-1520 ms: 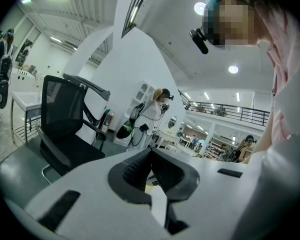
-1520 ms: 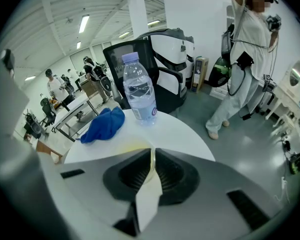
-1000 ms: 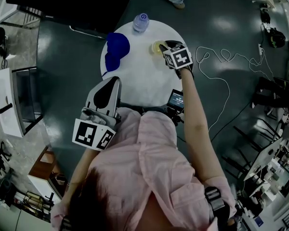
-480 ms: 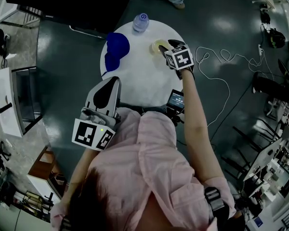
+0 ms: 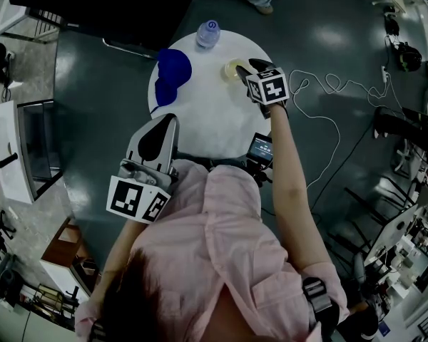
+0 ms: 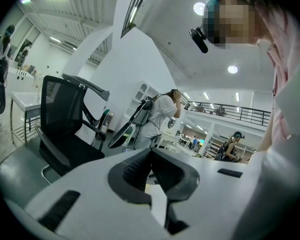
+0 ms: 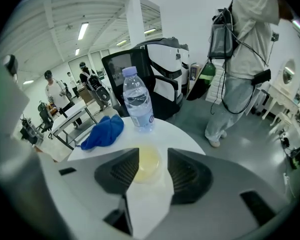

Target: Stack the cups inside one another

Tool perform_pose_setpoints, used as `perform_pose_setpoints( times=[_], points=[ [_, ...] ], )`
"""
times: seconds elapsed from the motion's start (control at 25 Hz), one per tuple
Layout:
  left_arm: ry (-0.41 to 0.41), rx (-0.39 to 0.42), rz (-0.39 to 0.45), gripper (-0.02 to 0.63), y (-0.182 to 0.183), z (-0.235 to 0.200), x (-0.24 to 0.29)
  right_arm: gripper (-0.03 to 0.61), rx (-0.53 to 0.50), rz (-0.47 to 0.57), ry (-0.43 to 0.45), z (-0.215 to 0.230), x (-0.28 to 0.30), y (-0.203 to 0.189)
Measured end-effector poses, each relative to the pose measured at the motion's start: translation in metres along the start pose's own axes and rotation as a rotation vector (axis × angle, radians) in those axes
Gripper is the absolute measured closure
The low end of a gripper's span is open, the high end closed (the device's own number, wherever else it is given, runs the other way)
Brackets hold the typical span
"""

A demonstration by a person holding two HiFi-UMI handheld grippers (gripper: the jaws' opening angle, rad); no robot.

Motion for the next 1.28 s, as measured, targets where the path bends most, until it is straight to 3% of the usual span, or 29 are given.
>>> perform_pose_setpoints(
  times=[0.08, 0.24, 0.44, 1.28],
  points=[
    [-0.002, 0.001, 0.0, 0.597, 0.0, -0.001, 0.0, 0.398, 0.005, 0.008, -0.005, 0.0, -0.002, 0.001],
    [-0.002, 0.003, 0.001, 0.597, 0.0, -0.001, 0.0, 0.481, 0.025, 0.034, -0.031, 0.005, -0.008, 0.004],
    [-0.005, 0.006, 0.004, 0.597, -0.001, 0.001, -0.001, 0.519, 0.039, 0.059, -0.049, 0.007, -0.015, 0.006],
    [-0.011, 0.01, 0.013, 0.597, -0.001, 0.003, -0.003, 0.545, 0.102, 0.173, -0.03, 0.004, -0.041, 0.016]
  ],
)
Point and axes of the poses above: the fingertips, and each gripper's own axes: x forward along the fingers, z to its right, y out of its top, the point moved 4 cm from there along -x, backward along the fingers, and after that the axes turned 12 degrees about -z, right-handed, at the moved point
